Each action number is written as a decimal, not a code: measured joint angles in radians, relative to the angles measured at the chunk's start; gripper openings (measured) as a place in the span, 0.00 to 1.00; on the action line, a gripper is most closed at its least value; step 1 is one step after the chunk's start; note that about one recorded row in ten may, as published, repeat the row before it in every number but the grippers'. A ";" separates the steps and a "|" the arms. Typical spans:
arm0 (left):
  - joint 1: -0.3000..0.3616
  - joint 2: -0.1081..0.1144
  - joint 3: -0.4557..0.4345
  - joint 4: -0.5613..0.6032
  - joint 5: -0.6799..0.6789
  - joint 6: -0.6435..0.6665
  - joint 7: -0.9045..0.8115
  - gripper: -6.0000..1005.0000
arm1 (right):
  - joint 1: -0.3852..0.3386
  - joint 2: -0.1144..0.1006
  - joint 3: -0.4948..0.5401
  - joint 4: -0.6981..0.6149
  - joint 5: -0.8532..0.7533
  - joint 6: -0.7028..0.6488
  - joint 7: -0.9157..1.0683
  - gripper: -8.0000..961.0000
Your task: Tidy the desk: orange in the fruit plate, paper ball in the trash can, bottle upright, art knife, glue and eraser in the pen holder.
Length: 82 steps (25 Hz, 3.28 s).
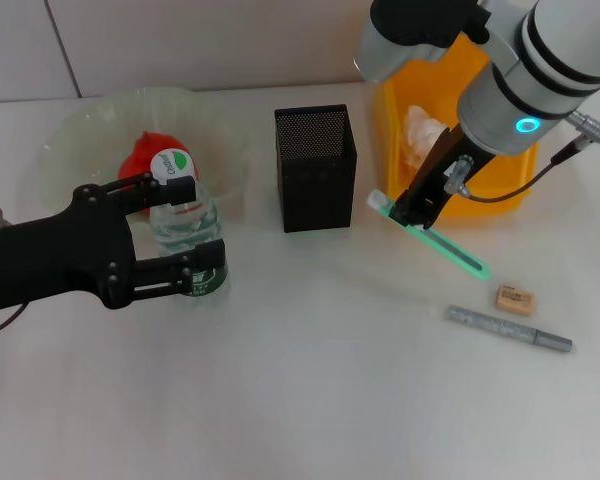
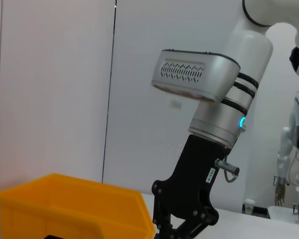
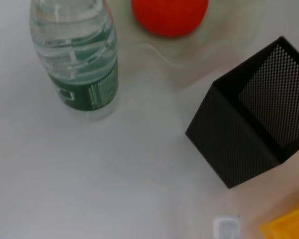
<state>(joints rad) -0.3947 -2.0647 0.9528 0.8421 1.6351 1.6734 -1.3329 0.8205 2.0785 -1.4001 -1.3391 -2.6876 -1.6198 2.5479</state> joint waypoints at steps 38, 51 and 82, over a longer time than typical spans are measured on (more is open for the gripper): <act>-0.001 0.000 0.000 0.000 0.000 0.000 -0.001 0.80 | -0.041 0.000 0.092 -0.238 0.004 0.056 0.003 0.10; -0.004 0.000 -0.002 -0.011 0.000 0.000 0.007 0.80 | -0.044 0.003 0.102 -0.227 0.018 0.192 -0.009 0.10; -0.007 0.000 0.001 -0.026 0.000 -0.011 0.009 0.80 | -0.033 0.003 0.047 -0.105 0.061 0.430 -0.011 0.10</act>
<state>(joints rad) -0.4013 -2.0651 0.9542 0.8158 1.6353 1.6628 -1.3238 0.7872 2.0820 -1.3530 -1.4445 -2.6270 -1.1894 2.5372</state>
